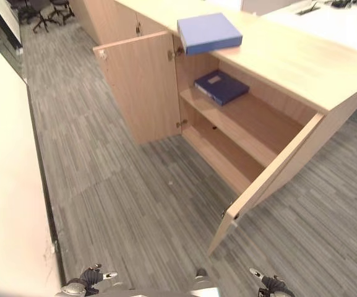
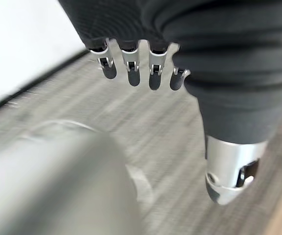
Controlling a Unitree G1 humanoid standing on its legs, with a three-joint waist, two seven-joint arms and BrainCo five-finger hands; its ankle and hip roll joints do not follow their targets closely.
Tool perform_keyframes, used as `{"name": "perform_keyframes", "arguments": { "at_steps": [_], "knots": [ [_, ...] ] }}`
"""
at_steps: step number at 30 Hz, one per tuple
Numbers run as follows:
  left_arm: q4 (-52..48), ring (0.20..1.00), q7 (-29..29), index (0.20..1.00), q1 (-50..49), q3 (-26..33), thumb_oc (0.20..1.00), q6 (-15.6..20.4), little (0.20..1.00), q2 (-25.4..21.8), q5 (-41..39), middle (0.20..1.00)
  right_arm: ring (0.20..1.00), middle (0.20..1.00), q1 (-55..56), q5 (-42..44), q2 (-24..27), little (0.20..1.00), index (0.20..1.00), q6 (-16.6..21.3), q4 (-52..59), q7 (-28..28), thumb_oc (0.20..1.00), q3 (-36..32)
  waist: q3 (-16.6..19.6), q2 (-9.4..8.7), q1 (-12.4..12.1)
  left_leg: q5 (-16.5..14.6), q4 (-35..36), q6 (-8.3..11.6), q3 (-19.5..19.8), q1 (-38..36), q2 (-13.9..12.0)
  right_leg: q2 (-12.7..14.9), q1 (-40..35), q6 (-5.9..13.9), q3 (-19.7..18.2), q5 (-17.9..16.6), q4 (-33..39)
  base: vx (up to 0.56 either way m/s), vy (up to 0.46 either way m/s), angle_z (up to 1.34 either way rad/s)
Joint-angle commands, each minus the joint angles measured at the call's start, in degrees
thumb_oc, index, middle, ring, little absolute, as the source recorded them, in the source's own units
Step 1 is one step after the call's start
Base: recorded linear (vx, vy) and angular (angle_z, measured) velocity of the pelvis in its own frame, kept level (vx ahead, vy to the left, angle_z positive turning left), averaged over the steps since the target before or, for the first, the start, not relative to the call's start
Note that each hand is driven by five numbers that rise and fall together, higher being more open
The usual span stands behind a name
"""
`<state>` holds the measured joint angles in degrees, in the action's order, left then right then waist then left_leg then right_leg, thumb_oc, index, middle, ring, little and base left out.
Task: Put the empty folder in the office cabinet
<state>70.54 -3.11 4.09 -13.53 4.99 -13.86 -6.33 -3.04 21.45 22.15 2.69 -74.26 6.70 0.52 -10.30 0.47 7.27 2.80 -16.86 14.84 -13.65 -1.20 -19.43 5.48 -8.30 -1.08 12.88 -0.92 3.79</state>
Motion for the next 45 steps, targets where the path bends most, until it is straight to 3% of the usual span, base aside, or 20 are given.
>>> {"name": "perform_keyframes", "arguments": {
  "at_steps": [1, 6, 10, 11, 14, 15, 16, 20, 22, 23, 25, 27, 29, 31, 32, 34, 35, 37, 41, 45],
  "knots": [
    [0.2, 1.0, -1.5, 1.0, 1.0, -1.2, 1.0, 1.4, 1.0, -2.0, -1.4, 1.0, 1.0, 1.0, 1.1, 1.9, 0.6, 1.0, 1.0, 1.3, -1.5, 0.2, 1.0, 1.1, -0.1, 2.16, -0.1, 8.6, 8.0, -1.8, 7.5, -2.7, 0.0, 2.5, 1.1, 9.11, -1.1, 2.4, -0.4, 0.29, 0.221, -0.57],
    [0.8, 1.0, -1.5, 1.0, 0.9, -1.9, 1.0, 1.3, 1.0, -1.5, -1.5, 1.0, 1.0, 1.0, 1.5, 1.3, 0.5, 1.0, 1.0, 1.0, -1.8, 0.2, 1.0, 1.5, 0.1, 3.21, -0.5, 7.4, 15.1, -1.23, 13.1, -0.8, 0.5, 3.6, 0.0, 10.5, -4.1, 3.8, 0.3, 0.22, 0.18, -0.52],
    [1.0, 1.0, -1.6, 1.0, 1.4, -3.1, 1.0, 1.5, 1.0, -1.0, -1.4, 1.0, 1.0, 1.0, 0.7, 0.5, 0.6, 1.0, 1.0, 0.8, -1.6, 0.7, 1.0, 2.0, -0.4, 4.09, -1.4, 6.7, 18.7, -0.73, 18.7, 2.3, 2.0, 4.7, -0.6, 11.77, -9.9, 5.4, -0.4, 0.25, 0.263, -0.48],
    [0.7, 1.0, -1.7, 1.0, 1.3, -3.4, 1.0, 1.8, 1.0, -0.5, -1.9, 1.0, 1.0, 1.0, 0.3, 0.9, 0.5, 1.0, 1.0, 0.9, -1.0, 0.6, 1.0, 1.9, -0.4, 4.37, -1.1, 5.5, 18.2, -0.58, 21.8, 3.2, 3.1, 5.0, -0.1, 12.2, -13.7, 5.9, -1.7, 0.11, 0.226, -0.7],
    [0.6, 1.0, -1.5, 1.0, 1.2, -3.5, 1.0, 1.8, 1.0, -0.4, -1.8, 1.0, 1.0, 1.0, 0.7, 1.0, 0.3, 1.0, 1.0, 1.0, -0.3, 0.4, 1.0, 1.3, 0.1, 4.33, -0.9, 3.5, 17.5, -0.83, 20.3, 2.5, 3.4, 5.9, 1.2, 12.89, -16.4, 6.3, -3.5, 0.13, 0.313, -1.08],
    [0.4, 1.0, -1.3, 1.0, 1.2, -3.6, 1.0, 1.7, 1.0, -0.4, -1.4, 1.0, 1.0, 1.0, 0.8, 1.1, 0.0, 1.0, 1.0, 0.9, -0.1, 0.2, 1.0, 0.9, 0.3, 4.25, -0.6, 2.7, 17.3, -1.5, 19.5, 2.6, 3.9, 6.6, 2.6, 13.38, -17.9, 5.7, -4.7, 0.21, 0.645, -1.57],
    [-0.9, 1.0, -0.8, 1.0, 1.7, -4.6, 1.0, 1.5, 1.0, -1.2, -0.1, 1.0, 1.0, 1.0, 1.7, 1.9, -0.9, 1.0, 1.0, 0.5, -0.2, -0.3, 1.0, -0.3, 0.6, 2.6, 0.6, -1.0, 16.2, -4.43, 17.4, 0.9, 6.7, 8.3, 5.2, 14.91, -21.3, 4.8, -8.7, 0.11, 0.669, -1.05],
    [-1.6, 1.0, -0.9, 1.0, 3.4, -4.8, 1.0, 1.7, 1.0, -3.2, 0.4, 1.0, 1.0, 1.0, 2.0, 3.1, -2.4, 1.0, 1.0, 0.4, -0.2, -0.5, 1.0, -1.0, 0.4, 0.99, 1.4, -2.7, 16.5, -6.24, 13.8, -0.4, 8.6, 9.7, 8.5, 16.08, -24.1, 2.3, -10.2, -0.02, 0.309, -1.26],
    [-1.8, 1.0, -1.3, 1.0, 4.6, -4.3, 1.0, 1.8, 1.0, -4.0, 0.1, 1.0, 1.0, 1.0, 1.7, 3.0, -3.2, 1.0, 1.0, 0.5, 0.0, -0.2, 1.0, -0.8, 0.0, 0.21, 1.4, -3.6, 17.3, -6.64, 11.0, -1.4, 9.5, 10.7, 10.8, 16.08, -23.0, -1.5, -9.4, -0.17, 0.291, -0.66],
    [-1.7, 1.0, -1.7, 1.0, 5.2, -3.8, 1.0, 1.7, 1.0, -4.8, -0.7, 1.0, 1.0, 1.0, 1.3, 2.8, -3.5, 1.0, 1.0, 0.6, 0.0, 0.1, 1.0, -0.7, -0.9, -0.37, 0.3, -4.5, 17.9, -7.34, 7.2, -2.7, 10.7, 14.1, 14.1, 16.08, -13.0, -6.0, -9.9, -0.26, 0.393, -0.79],
    [-1.4, 1.0, -1.4, 1.0, 4.7, -3.5, 1.0, 1.4, 1.0, -5.0, -0.2, 1.0, 1.0, 1.0, 1.9, 2.4, -4.2, 1.0, 1.0, 0.7, 0.0, 0.1, 1.0, -0.3, -0.6, -0.14, -0.5, -4.4, 18.5, -8.26, 4.1, -2.8, 12.2, 15.4, 13.7, 15.3, -2.8, -5.3, -11.2, -0.2, 0.297, -1.44],
    [-1.3, 1.0, -1.3, 1.0, 4.3, -3.2, 1.0, 1.3, 1.0, -5.1, -0.4, 1.0, 1.0, 1.0, 1.7, 2.4, -4.3, 1.0, 1.0, 0.9, -0.1, 0.1, 1.0, 0.1, -1.2, -0.16, -0.2, -3.8, 18.5, -8.93, 2.9, -3.0, 12.5, 15.0, 15.2, 15.41, -2.0, -6.5, -14.4, -0.1, 0.148, -1.31],
    [-1.3, 1.0, -1.0, 1.0, 3.5, -2.6, 1.0, 1.0, 1.0, -5.1, -0.5, 1.0, 1.0, 1.0, 1.2, 2.3, -4.5, 1.0, 1.0, 1.3, -0.1, 0.2, 1.0, 1.0, -2.1, 0.49, -1.7, -3.5, 17.0, -11.39, -0.1, -2.4, 13.2, 10.6, 14.4, 13.79, 1.0, -0.7, -22.0, -0.3, 0.326, -0.77],
    [-1.5, 1.0, -0.9, 1.0, 3.1, -2.4, 1.0, 1.0, 1.0, -5.0, -0.5, 1.0, 1.0, 1.0, 0.9, 2.1, -4.5, 1.0, 1.0, 1.4, -0.1, 0.4, 1.0, 1.3, -2.1, 0.93, -2.4, -3.0, 16.4, -12.19, -1.6, -1.7, 13.1, 9.2, 13.7, 12.89, 3.6, 0.7, -25.0, -0.25, 0.196, -0.67],
    [-1.2, 1.0, -0.6, 1.0, 1.9, -2.2, 1.0, 0.7, 1.0, -4.7, 0.1, 1.0, 1.0, 1.0, 0.1, 1.8, -4.4, 1.0, 1.0, 1.6, -0.1, 0.6, 1.0, 1.8, -2.0, 1.26, -3.7, -2.5, 15.7, -13.13, -4.9, -1.3, 13.4, 7.2, 11.6, 12.09, 8.1, 3.9, -29.4, -0.17, 0.084, -1.09],
    [-0.9, 1.0, -0.5, 1.0, 1.5, -2.2, 1.0, 0.4, 1.0, -4.7, 0.6, 1.0, 1.0, 1.0, 0.0, 1.6, -4.4, 1.0, 1.0, 1.5, -0.2, 0.6, 1.0, 2.0, -1.8, 1.19, -4.1, -2.4, 15.9, -13.27, -6.1, -1.4, 13.6, 7.0, 11.2, 12.08, 8.9, 4.1, -30.3, -0.14, 0.042, -1.41],
    [-0.7, 1.0, -0.6, 1.0, 0.8, -1.7, 1.0, 0.8, 1.0, -4.2, 0.5, 1.0, 1.0, 1.0, -0.5, 1.4, -4.3, 1.0, 1.0, 1.4, -0.4, 0.6, 1.0, 2.0, -1.2, 1.05, -4.8, -2.2, 15.9, -12.48, -8.0, -1.6, 13.8, 7.1, 7.7, 10.8, 11.1, 5.8, -24.7, -0.12, -0.092, -1.41],
    [-0.1, 1.0, -0.9, 1.0, 0.4, -0.3, 1.0, 1.1, 1.0, -3.1, -0.4, 1.0, 1.0, 1.0, -0.3, 1.8, -4.4, 1.0, 1.0, 1.8, -1.2, 0.8, 1.0, 2.9, 0.2, 0.82, -5.6, -1.2, 14.2, -11.34, -8.6, 0.3, 13.1, 4.8, 4.0, 9.26, 7.3, 7.0, -14.0, -0.09, -0.242, -1.12],
    [0.1, 1.0, -1.6, 1.0, 0.0, 1.2, 1.0, 1.6, 1.0, -2.2, -2.6, 1.0, 1.0, 1.0, -0.1, 0.8, -3.7, 1.0, 1.0, 1.5, -1.4, 0.9, 1.0, 3.8, -0.4, 0.88, -5.9, 0.2, 8.4, -9.42, -8.3, 3.8, 11.0, 3.9, 1.4, 8.22, 6.3, 6.3, -7.0, -0.08, -0.148, -0.17],
    [0.8, 1.0, -2.0, 1.0, -0.2, 0.5, 1.0, 2.0, 1.0, -0.4, -3.1, 1.0, 1.0, 1.0, -1.0, -1.1, -0.2, 1.0, 1.0, 1.0, -1.8, 1.4, 1.0, 4.3, -1.5, 2.15, -6.4, 2.8, 7.1, -5.74, 2.4, 6.5, 10.2, 4.1, -0.2, 7.99, 3.5, 5.1, -1.7, -0.07, 0.06, -0.21]
  ]
}}
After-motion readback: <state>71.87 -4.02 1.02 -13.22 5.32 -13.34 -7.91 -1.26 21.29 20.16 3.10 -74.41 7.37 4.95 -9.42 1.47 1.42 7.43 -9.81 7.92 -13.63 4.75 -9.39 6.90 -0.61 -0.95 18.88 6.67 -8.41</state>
